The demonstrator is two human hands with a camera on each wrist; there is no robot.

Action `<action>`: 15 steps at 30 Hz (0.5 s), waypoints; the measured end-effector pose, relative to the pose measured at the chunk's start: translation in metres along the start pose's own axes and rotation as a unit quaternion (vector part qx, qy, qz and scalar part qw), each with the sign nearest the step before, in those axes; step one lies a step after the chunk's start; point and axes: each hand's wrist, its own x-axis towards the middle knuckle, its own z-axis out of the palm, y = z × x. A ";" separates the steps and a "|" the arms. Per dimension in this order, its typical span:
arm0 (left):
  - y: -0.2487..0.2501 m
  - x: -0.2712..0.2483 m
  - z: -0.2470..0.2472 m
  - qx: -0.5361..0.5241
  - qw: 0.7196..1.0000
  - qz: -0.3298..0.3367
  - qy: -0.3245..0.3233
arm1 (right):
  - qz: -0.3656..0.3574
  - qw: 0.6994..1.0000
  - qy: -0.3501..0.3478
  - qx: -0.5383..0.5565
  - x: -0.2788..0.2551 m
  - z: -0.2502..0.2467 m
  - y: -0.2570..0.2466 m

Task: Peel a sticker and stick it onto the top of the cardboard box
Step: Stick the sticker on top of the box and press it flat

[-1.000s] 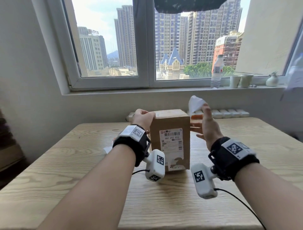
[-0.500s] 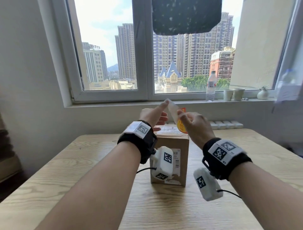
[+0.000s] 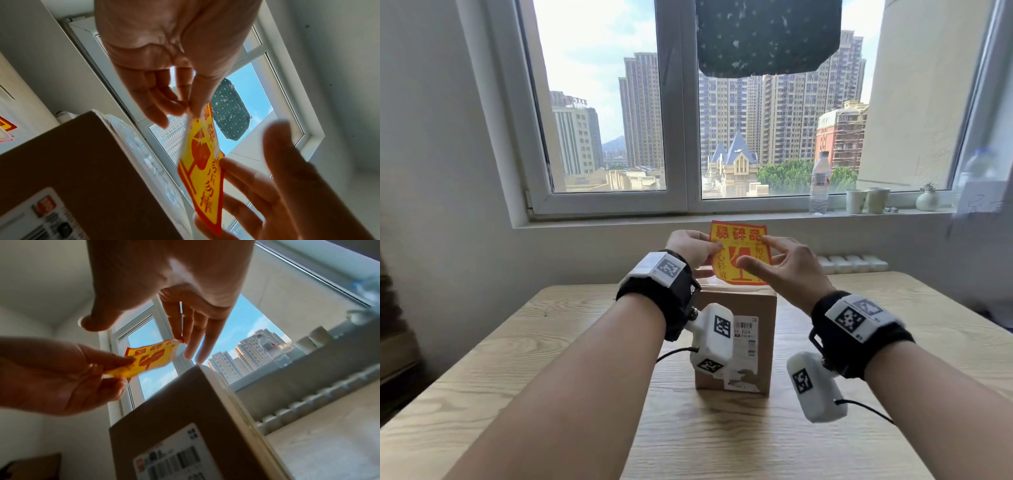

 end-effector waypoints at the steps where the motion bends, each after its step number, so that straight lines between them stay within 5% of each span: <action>1: 0.000 0.001 -0.001 -0.012 1.000 0.001 0.001 | 0.018 1.000 0.003 0.024 0.003 0.000 0.002; 8: -0.002 0.012 -0.004 -0.079 0.997 -0.015 -0.014 | 0.112 0.980 0.079 0.141 0.032 0.005 0.020; 15: -0.016 0.028 -0.006 -0.025 0.999 -0.001 0.023 | 0.147 0.969 0.078 0.184 0.036 0.015 0.026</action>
